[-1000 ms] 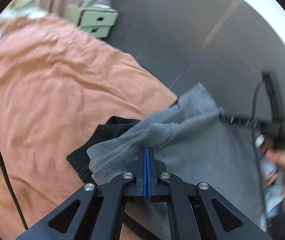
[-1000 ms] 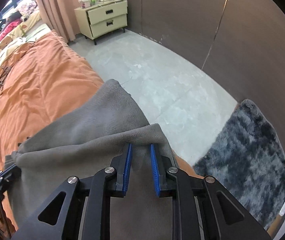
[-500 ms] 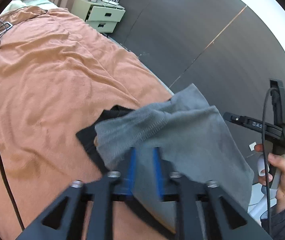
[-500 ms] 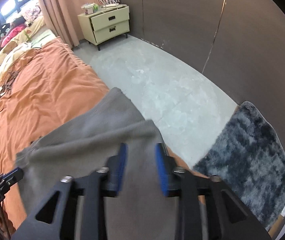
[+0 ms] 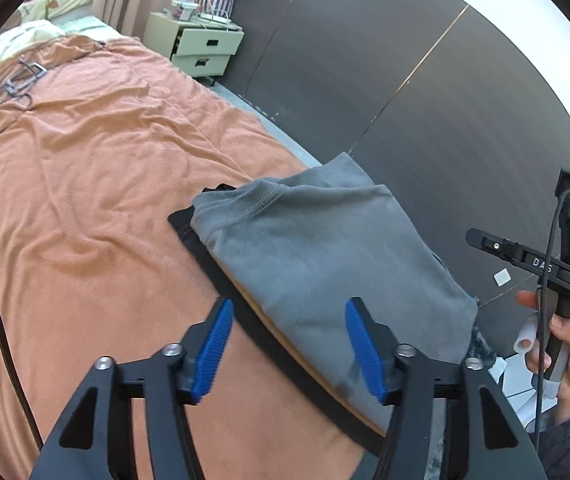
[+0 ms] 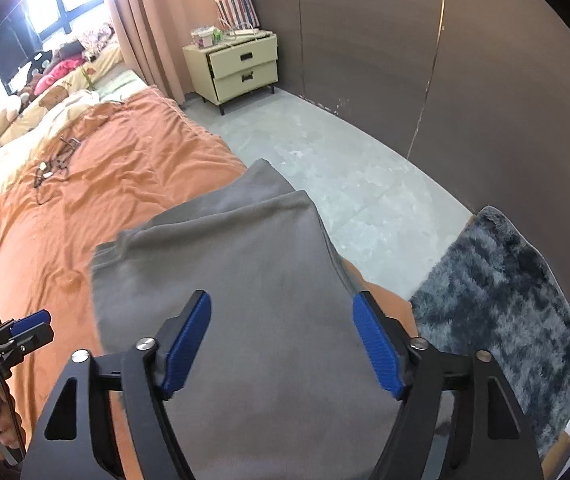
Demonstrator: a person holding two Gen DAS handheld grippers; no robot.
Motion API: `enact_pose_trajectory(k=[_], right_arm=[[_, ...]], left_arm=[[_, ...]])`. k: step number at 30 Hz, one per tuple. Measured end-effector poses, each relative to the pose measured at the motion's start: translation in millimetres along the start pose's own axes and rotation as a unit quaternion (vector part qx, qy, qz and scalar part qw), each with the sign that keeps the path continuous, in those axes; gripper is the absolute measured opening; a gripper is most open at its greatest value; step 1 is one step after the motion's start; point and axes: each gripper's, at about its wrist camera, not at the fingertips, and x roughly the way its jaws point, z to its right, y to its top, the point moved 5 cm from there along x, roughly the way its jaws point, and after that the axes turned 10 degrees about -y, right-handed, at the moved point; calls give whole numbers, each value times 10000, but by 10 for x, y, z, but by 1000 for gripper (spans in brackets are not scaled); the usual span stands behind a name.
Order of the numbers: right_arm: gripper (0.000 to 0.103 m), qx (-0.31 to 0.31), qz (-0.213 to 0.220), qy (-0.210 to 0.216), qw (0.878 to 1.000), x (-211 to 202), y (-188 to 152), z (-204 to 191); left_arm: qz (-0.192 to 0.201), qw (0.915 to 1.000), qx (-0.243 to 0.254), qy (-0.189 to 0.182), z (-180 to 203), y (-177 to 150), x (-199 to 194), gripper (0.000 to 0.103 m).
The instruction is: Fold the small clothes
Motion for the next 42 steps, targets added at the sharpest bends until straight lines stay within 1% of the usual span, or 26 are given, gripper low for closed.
enact_pose_trajectory(k=[1,2,4,6,7,8,11,12,15,17,20,23,27,32,40,42], right_arm=[[80,-3,54,17,10000,-99,-44,-1],[82,-30,111,19,9999,-185,-90,-6],[82,-72,241,40,9997,-394,-208,-21],[85,-44,376,139,9992,-606,-333,-30],[88,-46,468,159,9988,-717,-395,-28],[91,-47,527,154,9985,-794,-457,-30],[92,-56,640,170,9978,-1020,-707,-29],[92,-67,694,165,9974,-1091,-790,-33],[92,-128,825,282,9961,-1283,-1034,-81],[92,-149,855,450,9952,-1388,-1193,-112],[93,-171,945,479,9942,-1527,-1334,-92],[93,-74,994,596,9932,-1651,-1423,-33],[93,-46,1115,621,9918,-1863,-1630,-52],[93,7,1250,691,9898,-2094,-1858,-116],[93,-107,1444,734,9867,-2398,-2218,-207],[93,-88,1468,760,9862,-2469,-2319,-229]], left_arm=[[43,10000,33,50,58,-36,-105,71],[78,9999,58,77,94,-57,-178,73],[187,9997,120,130,217,-130,-382,84],[257,9993,186,189,322,-195,-549,91],[300,9991,221,210,380,-238,-650,95],[337,9988,247,245,442,-292,-768,96],[421,9977,407,350,610,-436,-1085,99],[489,9969,475,386,669,-500,-1213,102],[639,9958,461,474,752,-706,-1500,103],[676,9951,505,520,817,-854,-1671,103],[776,9927,588,718,877,-1007,-1915,103],[926,9919,525,697,914,-1118,-2156,103],[1067,9891,632,795,976,-1278,-2440,103],[1123,9866,779,885,1034,-1512,-2693,103],[1362,9815,926,973,1067,-1983,-3052,103],[1438,9810,872,964,1050,-2119,-3151,103]])
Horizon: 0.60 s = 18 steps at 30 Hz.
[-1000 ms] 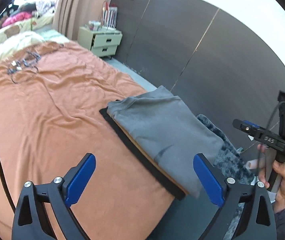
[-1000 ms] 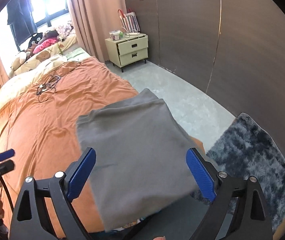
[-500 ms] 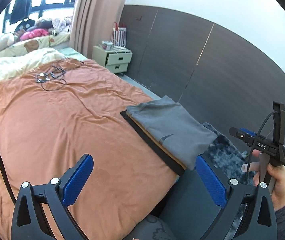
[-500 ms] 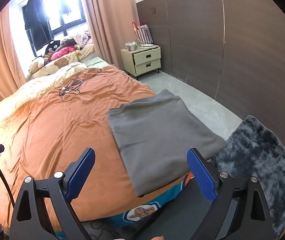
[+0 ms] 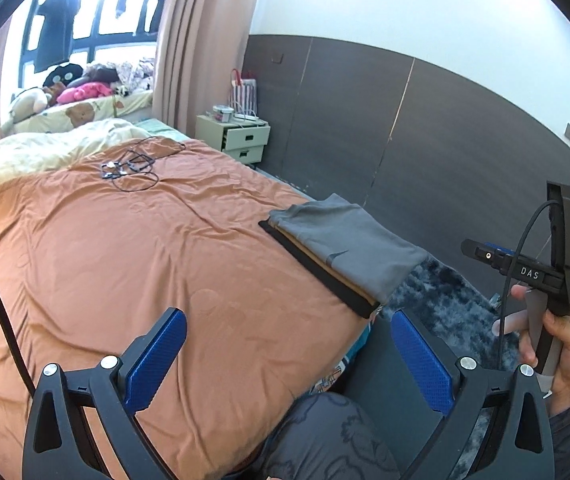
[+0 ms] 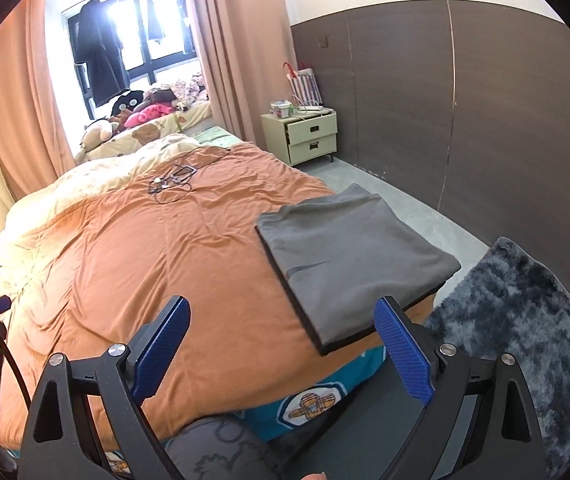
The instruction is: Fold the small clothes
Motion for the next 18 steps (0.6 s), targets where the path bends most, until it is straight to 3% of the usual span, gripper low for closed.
enact_pose_trajectory(k=[18], right_arm=[[93,-165,253,267,9992,-584,-622,-203]], left_arm=[[729,9949,-382,586,-237,-731,-1149,103]])
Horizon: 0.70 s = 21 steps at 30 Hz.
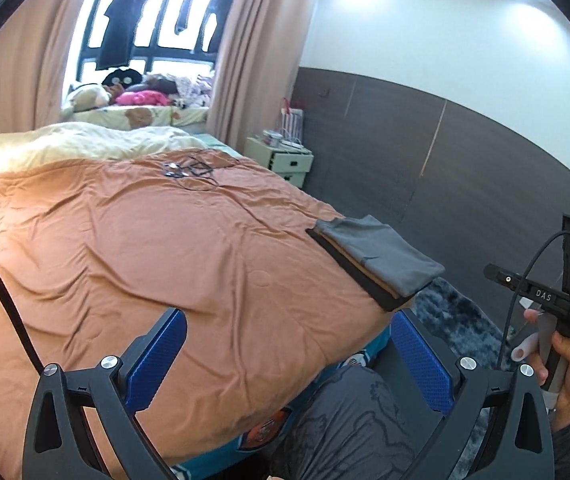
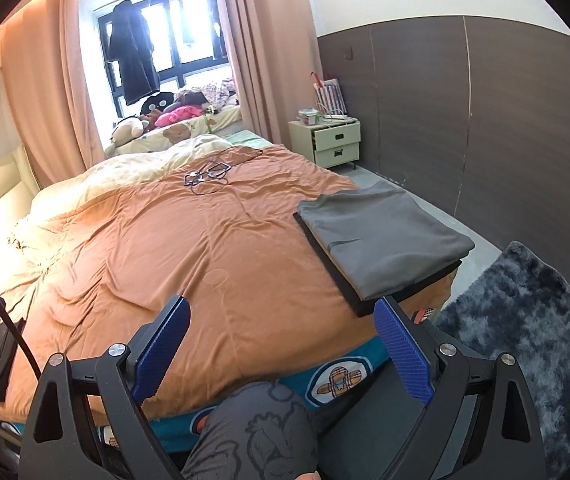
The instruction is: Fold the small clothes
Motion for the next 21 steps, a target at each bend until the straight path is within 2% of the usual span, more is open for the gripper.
enact_pose_trajectory(k=[11,21], right_arm=[[93,55,126,18,9999,-217,-397,-51],[93,134,366,228,9990,-381,-758,-168]], left_arm=[[466,9975,35,527,-96,-339,-584,103],[646,9940,96,878,-82,-611,-767,103]])
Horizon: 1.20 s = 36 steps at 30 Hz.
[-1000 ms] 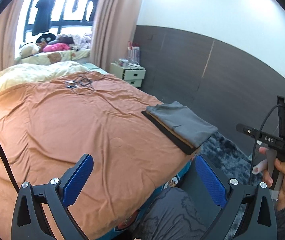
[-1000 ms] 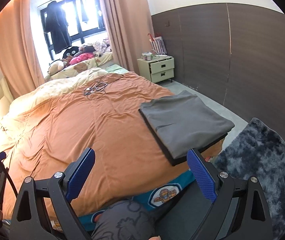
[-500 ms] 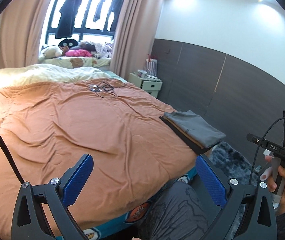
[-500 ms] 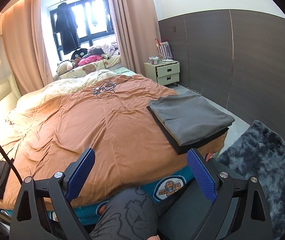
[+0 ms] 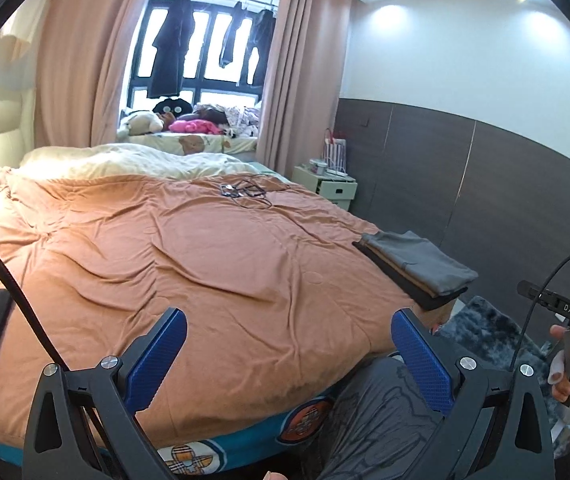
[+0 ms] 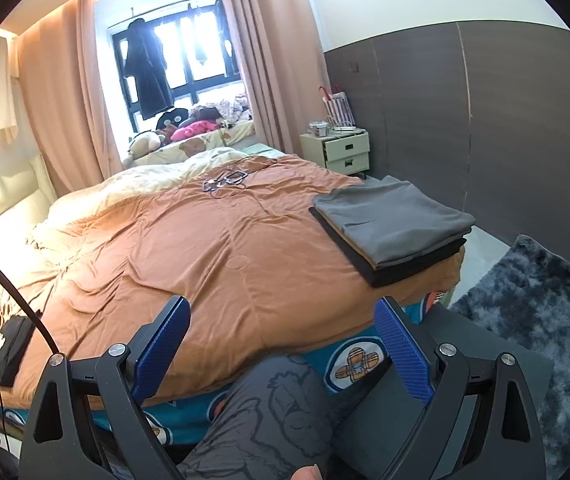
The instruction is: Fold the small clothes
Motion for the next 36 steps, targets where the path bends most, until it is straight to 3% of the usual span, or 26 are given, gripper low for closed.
enact_pose_trajectory(k=[7,36], right_arm=[[93,-261,104,67,9996,11,-103,-173],[93,-250,89,138,9996,92,-266,-459]], left_arm=[[-36,9999,115,54,53,-35,-6,103],[-40,9998,107,166,6,-113,-31,103]])
